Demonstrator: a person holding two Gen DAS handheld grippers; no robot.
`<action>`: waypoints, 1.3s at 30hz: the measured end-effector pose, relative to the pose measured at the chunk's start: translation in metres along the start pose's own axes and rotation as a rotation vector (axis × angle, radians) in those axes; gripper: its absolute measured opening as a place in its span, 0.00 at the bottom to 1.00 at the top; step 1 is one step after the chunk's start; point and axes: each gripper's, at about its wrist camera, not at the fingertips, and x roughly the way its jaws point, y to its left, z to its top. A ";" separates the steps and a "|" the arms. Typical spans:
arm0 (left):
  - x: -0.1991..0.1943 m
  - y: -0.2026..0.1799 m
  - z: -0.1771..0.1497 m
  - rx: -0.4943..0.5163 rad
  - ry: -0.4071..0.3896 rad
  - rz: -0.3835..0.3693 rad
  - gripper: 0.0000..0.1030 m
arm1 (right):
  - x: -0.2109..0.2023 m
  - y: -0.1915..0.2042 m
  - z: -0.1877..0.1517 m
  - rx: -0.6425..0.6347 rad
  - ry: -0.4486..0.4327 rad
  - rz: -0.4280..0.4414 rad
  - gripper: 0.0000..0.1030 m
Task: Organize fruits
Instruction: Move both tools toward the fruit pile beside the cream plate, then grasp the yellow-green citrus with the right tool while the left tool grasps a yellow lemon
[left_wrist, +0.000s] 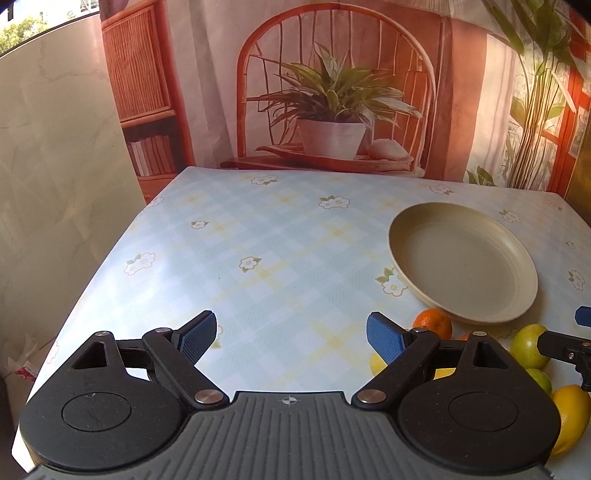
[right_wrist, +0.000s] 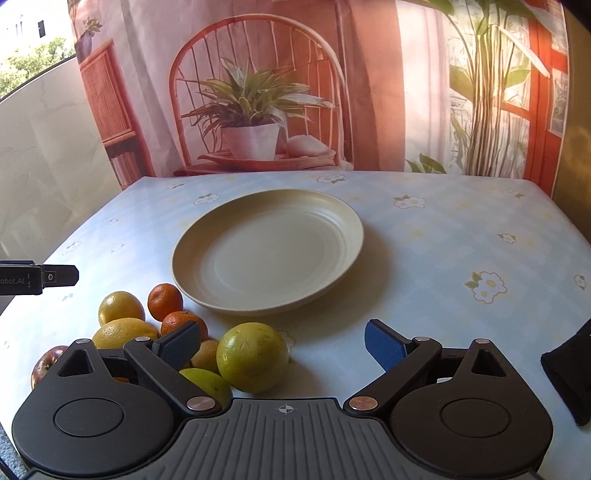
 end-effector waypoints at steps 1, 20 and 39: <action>0.000 -0.002 0.000 0.017 -0.006 -0.001 0.88 | 0.000 0.001 0.001 -0.001 0.003 -0.001 0.87; 0.020 -0.016 0.002 0.082 0.043 -0.242 0.75 | 0.007 0.008 0.006 0.009 0.057 0.033 0.58; 0.063 -0.015 -0.003 -0.044 0.213 -0.361 0.72 | 0.029 -0.001 0.002 0.144 0.153 0.086 0.51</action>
